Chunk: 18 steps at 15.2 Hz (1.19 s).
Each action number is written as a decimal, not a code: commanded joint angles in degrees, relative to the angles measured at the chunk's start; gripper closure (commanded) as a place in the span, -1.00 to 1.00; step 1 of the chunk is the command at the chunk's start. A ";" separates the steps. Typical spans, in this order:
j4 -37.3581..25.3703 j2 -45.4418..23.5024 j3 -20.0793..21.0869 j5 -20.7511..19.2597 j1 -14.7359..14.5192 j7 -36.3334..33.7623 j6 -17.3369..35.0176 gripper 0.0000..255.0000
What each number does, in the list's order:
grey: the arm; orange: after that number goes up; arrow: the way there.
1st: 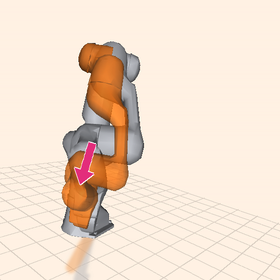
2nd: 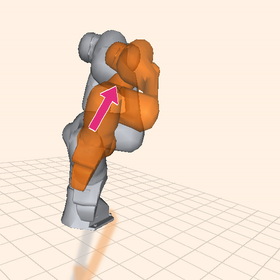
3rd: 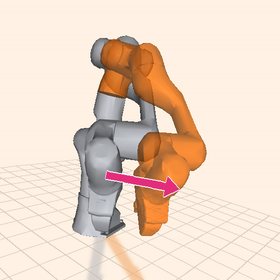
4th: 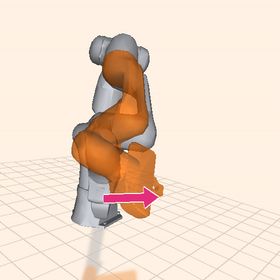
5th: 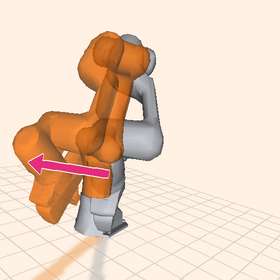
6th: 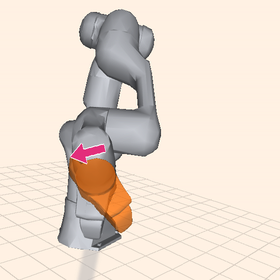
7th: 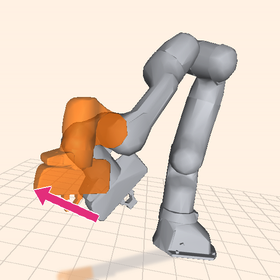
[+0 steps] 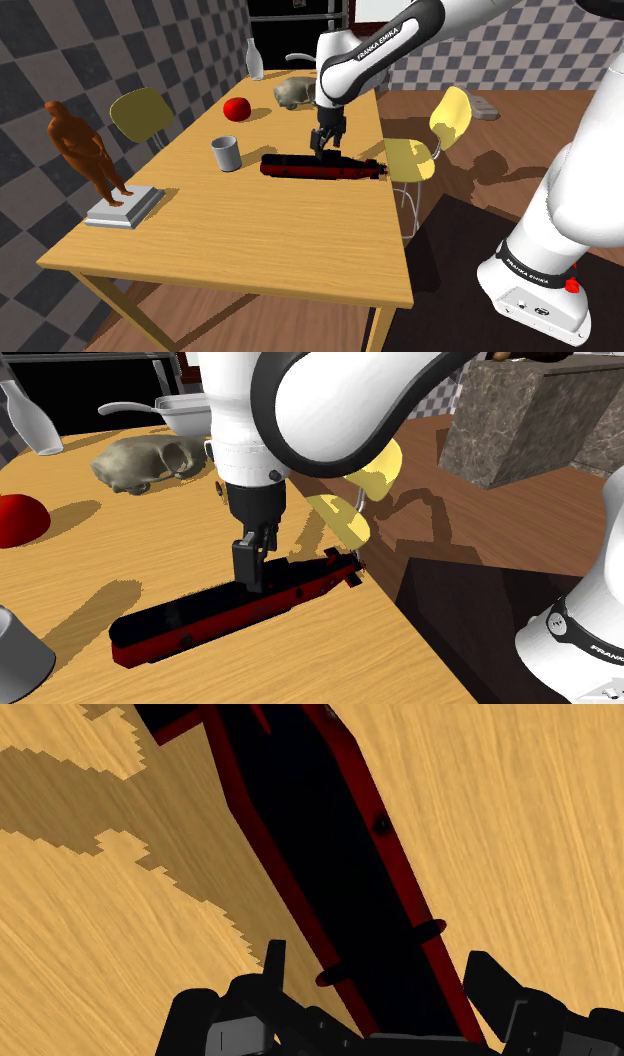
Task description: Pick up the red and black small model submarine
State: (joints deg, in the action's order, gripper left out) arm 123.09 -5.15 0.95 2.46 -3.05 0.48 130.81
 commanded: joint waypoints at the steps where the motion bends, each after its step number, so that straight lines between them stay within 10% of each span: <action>1: 0.70 -0.70 -0.01 0.05 0.02 0.10 1.42 -1.00; 2: 0.71 -0.69 -0.01 0.05 0.02 0.10 1.42 -1.00; 3: 0.80 -0.62 0.02 0.04 -0.01 0.04 1.46 1.00; 18: -1.30 1.70 -0.03 -0.06 0.04 -0.07 -2.96 1.00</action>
State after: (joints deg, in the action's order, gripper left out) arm 122.35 -3.84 0.99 2.40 -3.09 0.30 128.64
